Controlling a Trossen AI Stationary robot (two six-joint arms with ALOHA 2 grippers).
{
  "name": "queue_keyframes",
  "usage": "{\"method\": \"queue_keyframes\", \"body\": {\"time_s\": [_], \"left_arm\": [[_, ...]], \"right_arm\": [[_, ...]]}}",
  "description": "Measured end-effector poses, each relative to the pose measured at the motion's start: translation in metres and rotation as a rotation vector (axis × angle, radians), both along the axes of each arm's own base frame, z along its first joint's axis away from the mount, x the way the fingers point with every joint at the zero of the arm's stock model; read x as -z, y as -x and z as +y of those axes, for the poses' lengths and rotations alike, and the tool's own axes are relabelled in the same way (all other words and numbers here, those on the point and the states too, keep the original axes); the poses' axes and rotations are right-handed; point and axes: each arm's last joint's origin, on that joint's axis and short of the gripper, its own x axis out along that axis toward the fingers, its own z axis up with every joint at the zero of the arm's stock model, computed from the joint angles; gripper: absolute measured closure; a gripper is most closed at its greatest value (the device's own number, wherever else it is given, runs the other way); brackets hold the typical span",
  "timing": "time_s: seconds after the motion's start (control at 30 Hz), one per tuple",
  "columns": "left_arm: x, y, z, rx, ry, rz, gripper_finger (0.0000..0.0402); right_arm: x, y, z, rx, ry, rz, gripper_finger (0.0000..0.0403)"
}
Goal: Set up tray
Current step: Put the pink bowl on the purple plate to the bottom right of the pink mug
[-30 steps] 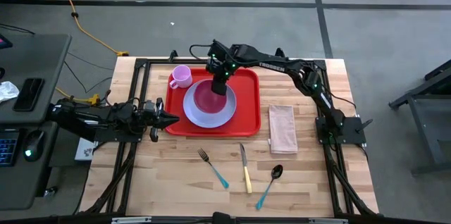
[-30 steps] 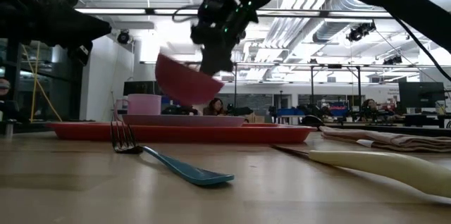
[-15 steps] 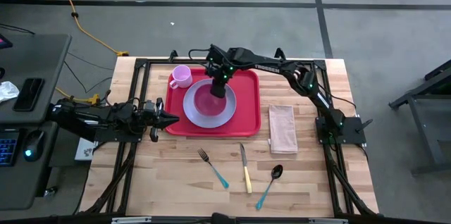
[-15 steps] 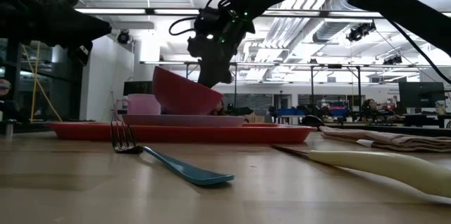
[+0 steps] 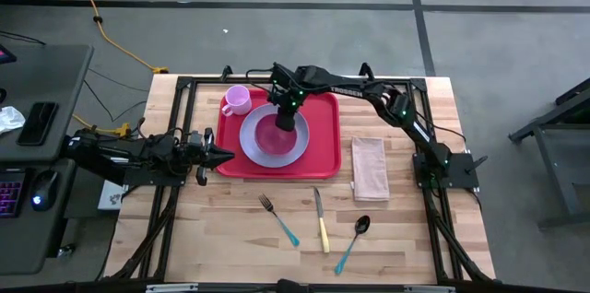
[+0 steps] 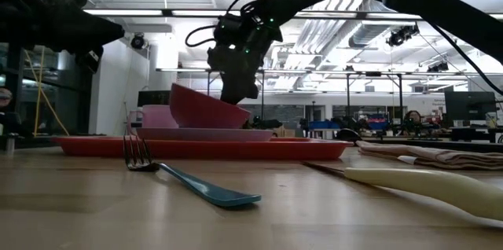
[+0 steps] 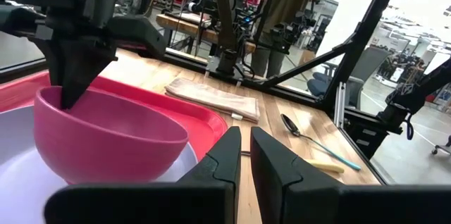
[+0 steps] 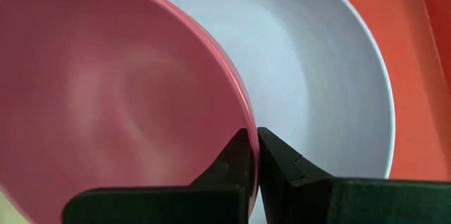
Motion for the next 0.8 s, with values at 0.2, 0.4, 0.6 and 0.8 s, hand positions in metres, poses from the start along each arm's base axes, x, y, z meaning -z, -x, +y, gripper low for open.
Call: {"method": "queue_keyframes", "body": {"time_s": [0.2,0.4,0.6,0.8], "left_arm": [[0.0,0.0,0.0,0.0,0.0,0.0,0.0337],[-0.0001,0.0,0.0,0.0,0.0,-0.001,0.0337],[-0.0001,0.0,0.0,0.0,0.0,0.0,0.0337],[0.0,0.0,0.0,0.0,0.0,0.0,0.0337]], "right_arm": [[0.0002,0.0003,0.0003,0.002,0.004,0.006,0.0403],[0.0002,0.0006,0.0001,0.004,0.006,0.01,0.0403],[0.0003,0.0008,-0.0005,0.007,0.028,0.016,0.0403],[0.0,0.0005,-0.0003,-0.011,0.034,0.01,0.0403]]}}
